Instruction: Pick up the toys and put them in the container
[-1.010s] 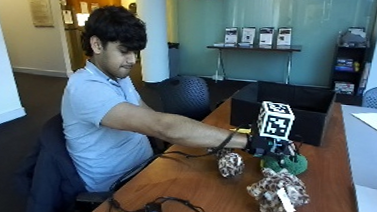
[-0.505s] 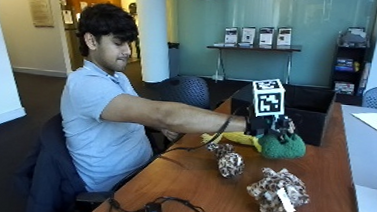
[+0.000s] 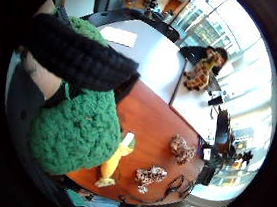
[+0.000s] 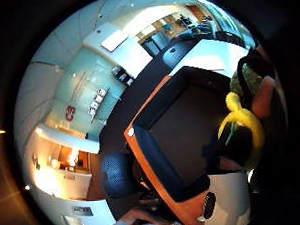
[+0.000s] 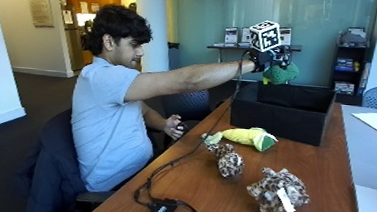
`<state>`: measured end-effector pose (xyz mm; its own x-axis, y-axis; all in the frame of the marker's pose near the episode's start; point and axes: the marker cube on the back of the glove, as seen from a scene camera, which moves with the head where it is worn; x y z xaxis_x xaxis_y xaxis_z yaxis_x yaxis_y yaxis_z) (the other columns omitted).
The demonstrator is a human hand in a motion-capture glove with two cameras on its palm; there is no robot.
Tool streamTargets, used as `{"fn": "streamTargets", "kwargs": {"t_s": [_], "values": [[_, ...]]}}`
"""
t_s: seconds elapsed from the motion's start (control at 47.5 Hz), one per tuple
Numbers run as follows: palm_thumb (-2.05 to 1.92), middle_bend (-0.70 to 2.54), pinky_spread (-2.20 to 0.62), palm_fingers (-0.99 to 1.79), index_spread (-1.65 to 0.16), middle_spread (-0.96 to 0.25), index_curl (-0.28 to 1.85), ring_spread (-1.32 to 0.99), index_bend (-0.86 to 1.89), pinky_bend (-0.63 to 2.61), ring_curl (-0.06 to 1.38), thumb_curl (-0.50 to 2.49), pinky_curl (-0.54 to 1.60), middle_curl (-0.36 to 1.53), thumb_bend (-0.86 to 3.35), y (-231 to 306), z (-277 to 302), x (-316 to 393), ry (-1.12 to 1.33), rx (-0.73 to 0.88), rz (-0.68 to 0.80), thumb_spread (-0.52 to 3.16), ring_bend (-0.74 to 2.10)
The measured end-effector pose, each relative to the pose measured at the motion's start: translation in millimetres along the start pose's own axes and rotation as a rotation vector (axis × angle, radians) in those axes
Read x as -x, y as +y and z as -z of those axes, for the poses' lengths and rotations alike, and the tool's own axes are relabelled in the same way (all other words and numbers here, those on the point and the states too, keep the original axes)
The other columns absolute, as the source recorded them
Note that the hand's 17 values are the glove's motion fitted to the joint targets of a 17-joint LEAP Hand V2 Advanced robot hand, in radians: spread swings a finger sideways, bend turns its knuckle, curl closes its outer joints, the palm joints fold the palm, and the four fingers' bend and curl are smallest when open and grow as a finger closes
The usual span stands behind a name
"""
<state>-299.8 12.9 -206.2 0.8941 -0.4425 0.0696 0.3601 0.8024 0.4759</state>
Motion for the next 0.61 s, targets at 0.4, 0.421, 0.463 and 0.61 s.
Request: {"fn": "streamTargets", "kwargs": {"t_s": [0.4,0.421,0.463,0.61], "values": [[0.43,0.40,-0.27,0.41,-0.12,-0.09,0.52,-0.20,0.71,0.95,0.35,0.48,0.50,0.36,0.38,5.9,-20.5,27.0,-0.039,0.156,0.053,1.55,0.75],[0.34,0.35,-0.26,0.28,-0.15,-0.09,0.50,-0.19,0.65,1.01,0.34,0.45,0.51,0.34,0.33,7.9,-16.8,22.1,-0.036,0.164,0.046,1.54,0.71],[0.24,0.34,-0.23,0.14,-0.19,-0.08,0.51,-0.17,0.63,1.03,0.32,0.41,0.51,0.34,0.27,12.6,-8.3,10.5,-0.023,0.177,0.030,1.53,0.62],[0.03,0.35,-0.08,-0.08,-0.28,-0.07,0.45,-0.13,0.54,0.90,0.26,0.35,0.46,0.35,0.13,38.4,27.2,-50.8,0.026,0.188,-0.057,1.45,0.47]]}}
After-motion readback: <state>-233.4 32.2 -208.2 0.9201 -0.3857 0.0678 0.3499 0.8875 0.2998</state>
